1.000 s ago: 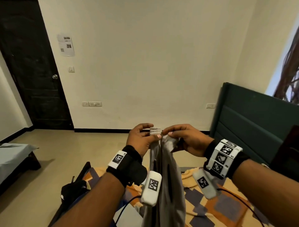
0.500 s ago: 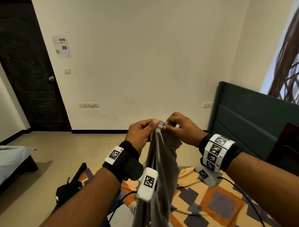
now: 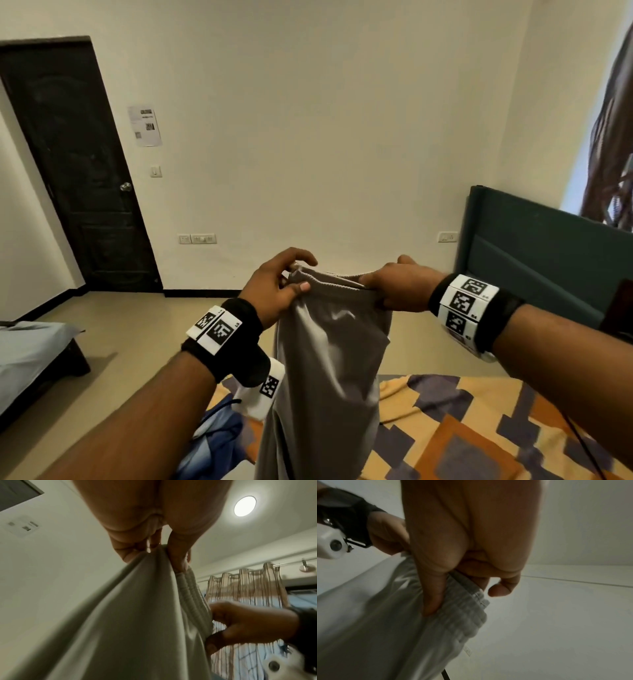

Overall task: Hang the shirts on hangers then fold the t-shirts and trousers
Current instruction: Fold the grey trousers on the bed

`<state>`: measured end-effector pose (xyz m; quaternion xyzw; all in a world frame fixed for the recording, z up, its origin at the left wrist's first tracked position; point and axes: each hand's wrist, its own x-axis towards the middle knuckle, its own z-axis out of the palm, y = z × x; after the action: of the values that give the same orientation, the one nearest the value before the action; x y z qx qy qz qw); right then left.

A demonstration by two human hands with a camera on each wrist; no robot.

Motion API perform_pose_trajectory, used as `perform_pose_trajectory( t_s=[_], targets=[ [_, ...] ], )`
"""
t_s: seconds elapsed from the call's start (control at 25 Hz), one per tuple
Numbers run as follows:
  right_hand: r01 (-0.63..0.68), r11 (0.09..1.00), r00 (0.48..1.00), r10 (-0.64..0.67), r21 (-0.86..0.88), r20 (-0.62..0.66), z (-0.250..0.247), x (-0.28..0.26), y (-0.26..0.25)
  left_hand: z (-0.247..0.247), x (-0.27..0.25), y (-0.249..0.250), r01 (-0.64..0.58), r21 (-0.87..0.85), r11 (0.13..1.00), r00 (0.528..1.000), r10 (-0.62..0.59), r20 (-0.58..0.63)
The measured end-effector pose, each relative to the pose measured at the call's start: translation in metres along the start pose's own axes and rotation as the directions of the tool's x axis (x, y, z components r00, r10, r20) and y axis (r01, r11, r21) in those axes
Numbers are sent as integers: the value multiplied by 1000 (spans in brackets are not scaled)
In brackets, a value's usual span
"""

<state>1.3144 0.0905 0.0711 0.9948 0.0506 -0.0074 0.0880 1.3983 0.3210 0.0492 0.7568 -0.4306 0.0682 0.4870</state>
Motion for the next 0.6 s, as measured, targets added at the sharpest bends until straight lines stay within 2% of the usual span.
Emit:
perform_pose_trajectory(
  t_s=[0.08,0.16,0.36,0.4,0.48,0.6],
  targets=[
    [-8,999,998,11,-42,68,-6,-1,6,9,3,-3,-54,82,995,996,48,77],
    [-1,989,998,10,-150,59,-9,-6,11,17,9,-4,-71,136,988,995,60,85],
    [66,906,976,-145,-418,-160,1,-31,26,37,18,-2,-33,238,971,998,46,-50],
    [87,899,974,-167,-428,-154,3,-35,31,44,19,2,-21,232,972,998,36,-59],
    [90,935,984,-137,-343,-117,3,-39,38,62,18,10,2,170,985,1000,2,-22],
    [60,981,995,-74,-187,-71,2,-41,45,95,12,19,87,67,994,979,-97,177]
  ],
)
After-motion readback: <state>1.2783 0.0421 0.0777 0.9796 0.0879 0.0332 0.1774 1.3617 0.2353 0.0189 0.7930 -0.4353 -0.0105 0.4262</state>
